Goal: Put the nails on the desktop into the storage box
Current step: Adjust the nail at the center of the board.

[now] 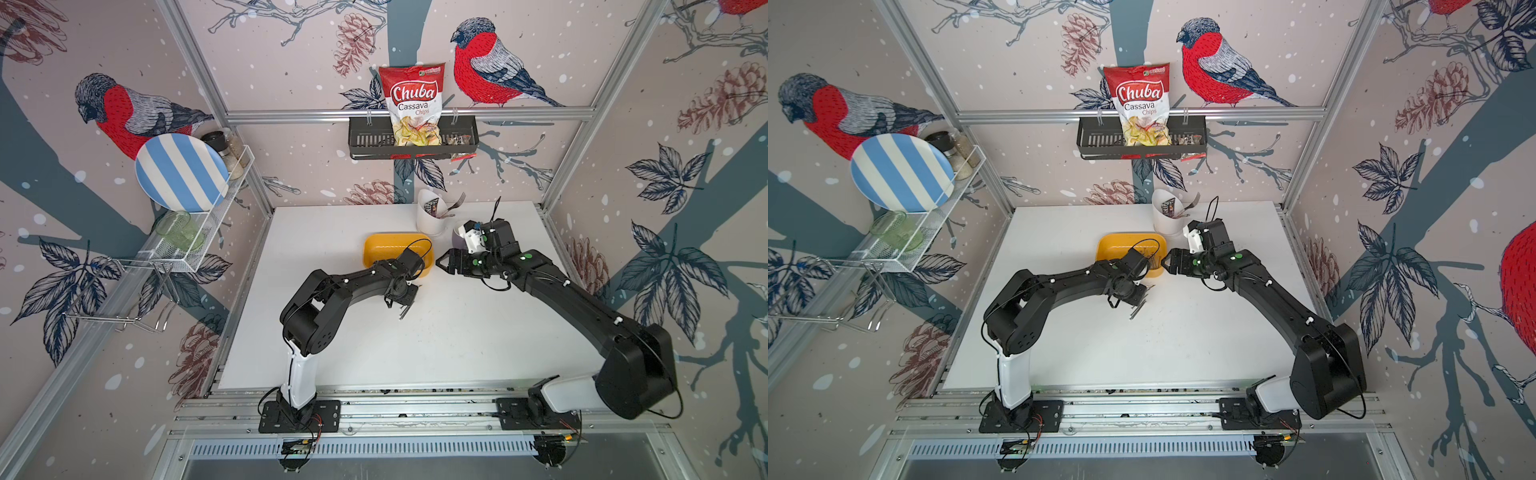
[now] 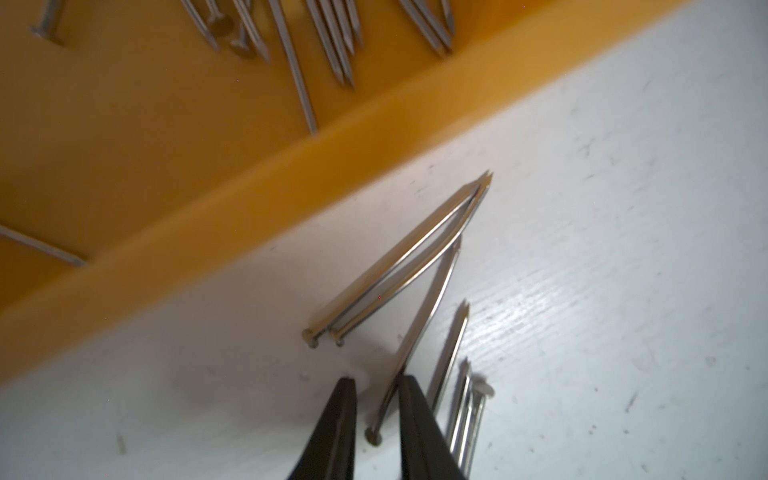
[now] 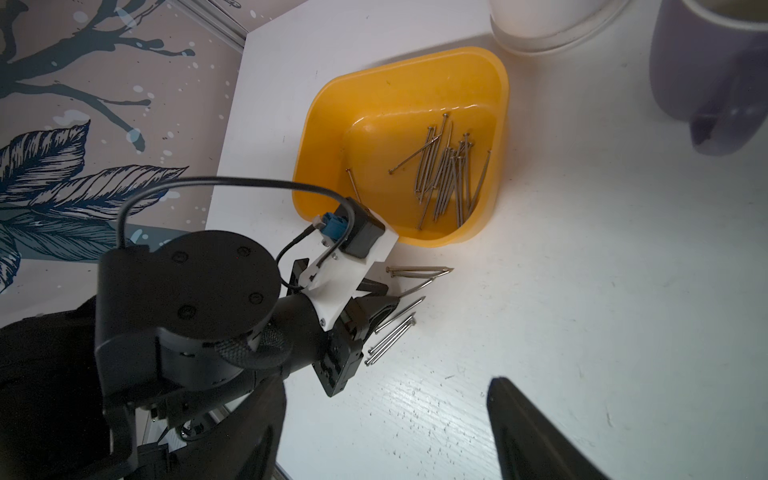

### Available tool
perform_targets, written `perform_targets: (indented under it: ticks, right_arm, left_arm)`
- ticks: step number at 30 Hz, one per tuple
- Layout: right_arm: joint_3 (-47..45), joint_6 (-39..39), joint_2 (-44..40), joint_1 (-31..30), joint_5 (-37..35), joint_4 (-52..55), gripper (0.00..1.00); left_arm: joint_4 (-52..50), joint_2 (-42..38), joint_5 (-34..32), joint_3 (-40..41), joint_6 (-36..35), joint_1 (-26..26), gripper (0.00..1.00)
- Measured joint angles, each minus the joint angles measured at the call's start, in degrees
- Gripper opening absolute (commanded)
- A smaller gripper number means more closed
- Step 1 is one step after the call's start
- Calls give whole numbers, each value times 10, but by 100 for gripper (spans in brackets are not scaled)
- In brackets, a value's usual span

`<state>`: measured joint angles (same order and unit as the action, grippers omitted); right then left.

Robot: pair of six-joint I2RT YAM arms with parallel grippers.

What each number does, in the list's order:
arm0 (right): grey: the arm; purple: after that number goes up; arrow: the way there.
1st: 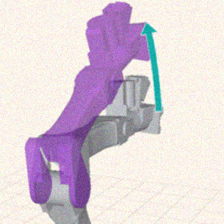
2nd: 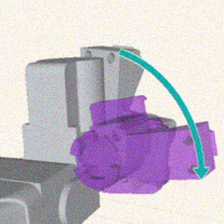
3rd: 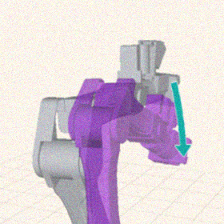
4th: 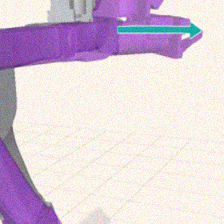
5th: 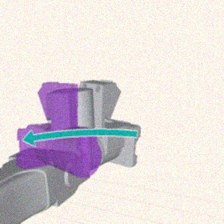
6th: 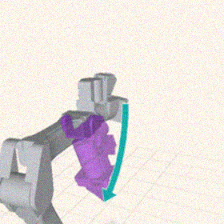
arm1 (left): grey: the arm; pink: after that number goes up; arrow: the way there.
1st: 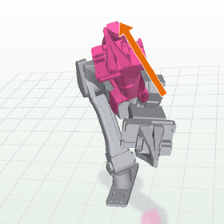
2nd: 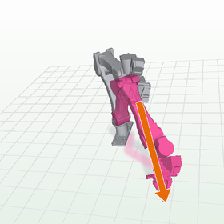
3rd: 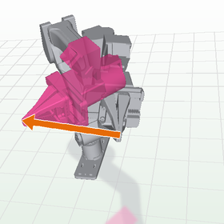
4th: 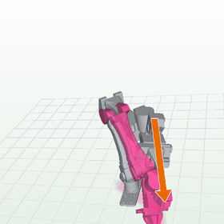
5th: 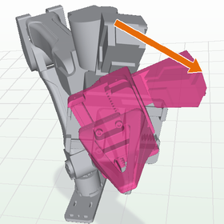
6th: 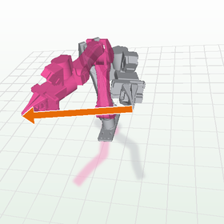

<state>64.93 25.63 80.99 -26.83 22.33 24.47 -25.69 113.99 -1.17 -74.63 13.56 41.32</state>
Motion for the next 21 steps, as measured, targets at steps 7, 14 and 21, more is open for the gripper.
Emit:
perform_targets:
  ticks: [7,14,21]
  right_arm:
    - [0,0,-2,0,0,0,80]
    - [0,0,-3,0,0,-1,80]
    - [0,3,1,-2,3,-6,80]
  left_arm:
    - [23,2,-8,9,-4,9,8]
    - [62,-20,-11,49,-4,12,0]
    - [73,-63,2,106,-4,15,0]
